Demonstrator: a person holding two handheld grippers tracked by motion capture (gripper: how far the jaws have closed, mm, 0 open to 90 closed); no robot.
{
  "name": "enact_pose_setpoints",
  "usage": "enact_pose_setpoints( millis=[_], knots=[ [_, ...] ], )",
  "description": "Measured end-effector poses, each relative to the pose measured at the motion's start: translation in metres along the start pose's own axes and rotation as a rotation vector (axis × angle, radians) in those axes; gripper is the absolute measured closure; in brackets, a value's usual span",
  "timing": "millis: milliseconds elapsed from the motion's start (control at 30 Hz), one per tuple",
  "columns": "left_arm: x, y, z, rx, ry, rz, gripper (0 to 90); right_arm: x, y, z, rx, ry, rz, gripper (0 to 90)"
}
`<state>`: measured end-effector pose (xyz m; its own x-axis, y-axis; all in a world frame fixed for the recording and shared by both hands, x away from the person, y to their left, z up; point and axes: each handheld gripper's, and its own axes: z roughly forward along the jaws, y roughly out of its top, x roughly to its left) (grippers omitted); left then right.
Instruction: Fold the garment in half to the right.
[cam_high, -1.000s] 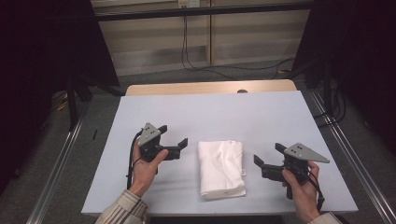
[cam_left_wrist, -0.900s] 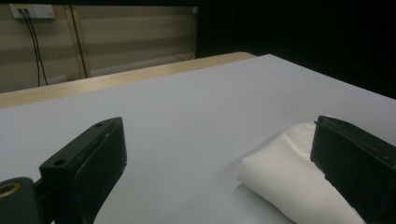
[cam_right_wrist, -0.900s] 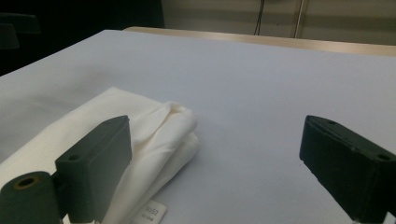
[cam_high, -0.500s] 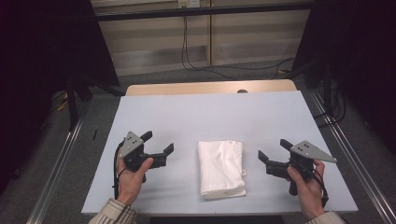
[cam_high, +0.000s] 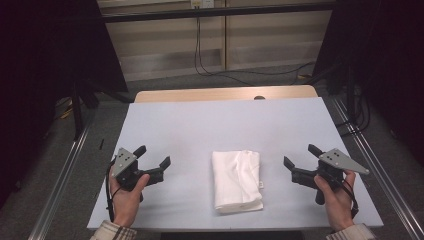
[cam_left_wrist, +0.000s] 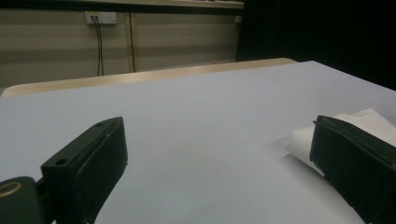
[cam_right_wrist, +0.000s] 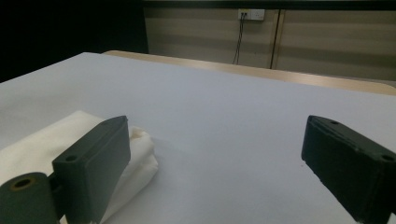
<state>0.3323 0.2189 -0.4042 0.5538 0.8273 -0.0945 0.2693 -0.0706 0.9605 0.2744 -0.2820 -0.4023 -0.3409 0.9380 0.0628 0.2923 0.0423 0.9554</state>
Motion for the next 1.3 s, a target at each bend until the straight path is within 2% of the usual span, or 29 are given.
enact_pose_setpoints(
  millis=[67,167,233,367,400,567,800,900,967,1000,1067,1167,1233,1300],
  knots=[
    [0.002,-0.001,-0.004,-0.006,0.013,0.003,4.1,-0.003,0.000,-0.002,-0.003,0.004,0.015,8.0],
    [0.004,-0.004,-0.009,-0.010,0.025,0.001,4.1,-0.008,0.003,-0.003,-0.015,-0.019,-0.023,8.2],
    [0.006,-0.005,-0.012,-0.010,0.034,-0.007,4.1,-0.015,0.002,-0.006,-0.026,-0.052,-0.037,8.8],
    [0.008,-0.009,-0.019,-0.010,0.050,-0.030,4.1,-0.023,-0.004,-0.016,-0.040,-0.083,-0.006,8.6],
    [0.008,-0.009,-0.022,-0.009,0.054,-0.024,4.1,-0.024,-0.005,-0.019,-0.043,-0.087,-0.001,8.5],
    [0.009,-0.014,-0.031,-0.006,0.063,-0.010,4.1,-0.025,-0.013,-0.030,-0.066,-0.118,0.025,7.7],
    [0.018,-0.024,-0.048,-0.024,0.124,-0.046,4.1,-0.022,-0.019,-0.041,-0.082,-0.143,0.010,6.7],
    [0.017,-0.029,-0.051,-0.027,0.139,-0.040,4.1,-0.023,-0.022,-0.042,-0.072,-0.145,0.011,6.7],
    [0.015,-0.031,-0.049,-0.017,0.118,-0.055,4.1,-0.024,-0.025,-0.042,-0.075,-0.145,0.018,6.5],
    [0.015,-0.030,-0.049,-0.017,0.110,-0.039,4.1,-0.025,-0.026,-0.043,-0.076,-0.151,0.021,6.5],
    [0.014,-0.028,-0.051,-0.042,0.116,-0.027,4.1,-0.025,-0.029,-0.042,-0.082,-0.150,0.013,6.1],
    [0.012,-0.029,-0.052,-0.030,0.136,-0.017,4.1,-0.021,-0.031,-0.040,-0.074,-0.155,-0.027,5.9],
    [0.013,-0.029,-0.053,-0.042,0.114,-0.034,4.1,-0.019,-0.031,-0.039,-0.078,-0.151,-0.021,6.0],
    [0.011,-0.029,-0.053,-0.045,0.108,-0.023,4.1,-0.020,-0.031,-0.038,-0.081,-0.142,-0.011,5.9]
  ],
)
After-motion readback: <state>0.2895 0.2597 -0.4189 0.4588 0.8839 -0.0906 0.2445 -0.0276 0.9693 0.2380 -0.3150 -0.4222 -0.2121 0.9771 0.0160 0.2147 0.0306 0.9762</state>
